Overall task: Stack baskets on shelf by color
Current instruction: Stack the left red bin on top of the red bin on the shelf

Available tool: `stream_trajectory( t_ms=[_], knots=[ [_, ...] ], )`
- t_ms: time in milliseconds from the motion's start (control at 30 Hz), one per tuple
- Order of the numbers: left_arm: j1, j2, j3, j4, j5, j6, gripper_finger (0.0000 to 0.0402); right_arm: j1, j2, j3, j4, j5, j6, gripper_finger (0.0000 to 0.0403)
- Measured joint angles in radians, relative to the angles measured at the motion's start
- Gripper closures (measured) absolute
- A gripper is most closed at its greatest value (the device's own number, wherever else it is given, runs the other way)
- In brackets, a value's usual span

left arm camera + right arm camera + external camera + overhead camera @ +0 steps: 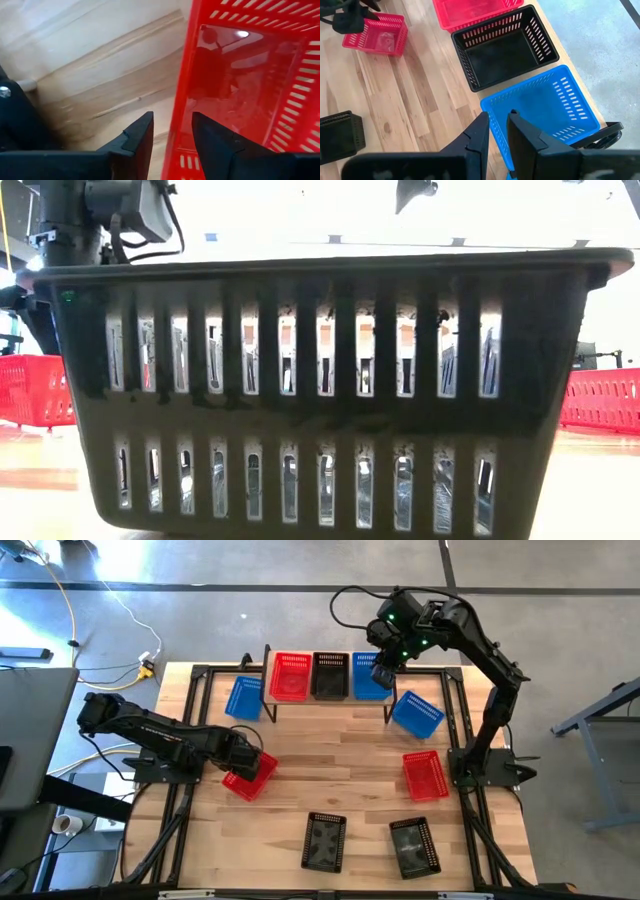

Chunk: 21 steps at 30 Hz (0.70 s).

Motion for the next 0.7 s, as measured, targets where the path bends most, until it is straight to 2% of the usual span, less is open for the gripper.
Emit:
stream_trajectory(
  t_ms=[100, 367, 700],
  knots=[
    [0.000, 0.000, 0.000, -0.001, 0.005, -0.003, 0.0294, 0.000, 0.000, 0.000, 0.000, 0.000, 0.000, 0.0348],
    [0.000, 0.000, 0.000, 0.002, -0.004, 0.018, 0.0386, 0.000, 0.000, 0.000, 0.000, -0.002, 0.000, 0.0348],
    [0.000, -0.012, 0.001, 0.034, 0.016, -0.002, 0.0397, 0.003, 0.000, 0.000, 0.000, -0.002, -0.002, 0.0348]
  ],
)
